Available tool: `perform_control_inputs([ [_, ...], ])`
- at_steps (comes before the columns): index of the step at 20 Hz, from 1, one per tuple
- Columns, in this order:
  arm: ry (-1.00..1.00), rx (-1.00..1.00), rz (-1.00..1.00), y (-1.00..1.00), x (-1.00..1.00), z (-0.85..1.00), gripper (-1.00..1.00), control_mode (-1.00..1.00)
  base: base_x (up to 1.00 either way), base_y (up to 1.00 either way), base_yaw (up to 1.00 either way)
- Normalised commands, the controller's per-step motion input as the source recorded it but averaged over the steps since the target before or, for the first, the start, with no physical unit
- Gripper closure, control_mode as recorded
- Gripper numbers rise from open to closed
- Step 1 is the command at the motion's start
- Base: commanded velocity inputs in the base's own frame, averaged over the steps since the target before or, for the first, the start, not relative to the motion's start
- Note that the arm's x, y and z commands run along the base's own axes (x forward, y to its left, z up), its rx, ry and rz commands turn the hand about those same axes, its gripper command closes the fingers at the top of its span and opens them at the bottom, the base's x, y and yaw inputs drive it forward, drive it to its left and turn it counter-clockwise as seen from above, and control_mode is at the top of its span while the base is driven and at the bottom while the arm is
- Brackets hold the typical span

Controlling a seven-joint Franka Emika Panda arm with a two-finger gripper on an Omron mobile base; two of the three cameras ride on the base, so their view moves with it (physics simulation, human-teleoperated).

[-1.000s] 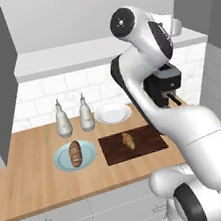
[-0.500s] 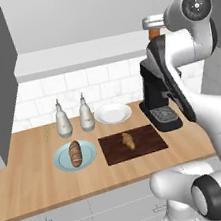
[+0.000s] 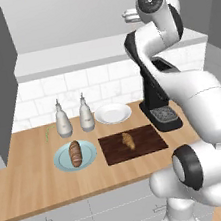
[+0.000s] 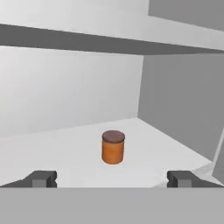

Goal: From the different types of pastries on the counter, select a croissant and place it on the cutting board. Then retrieve a jar of jam from the cabinet and place it alongside the croissant on the cutting board.

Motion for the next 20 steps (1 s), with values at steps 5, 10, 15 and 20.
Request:
perform_control_inputs([
  [5,0.29,0.12,-0.17,0.02,0.65,-0.11,-1.00,-1.00,0.00,0.00,0.00],
  [10,0.40,0.27,-0.02,-0.40,0.97,-0.10,-1.00,-1.00,0.00,0.00,0.00],
  [15,0.03,0.01,0.00,-0.20,0.56,-0.71,-1.00,-1.00,0.00,0.00,0.00],
  [20,-0.11,-0.05,-0.03,0.00,-0.05,-0.94,-1.00,-1.00,0.00,0.00,0.00],
])
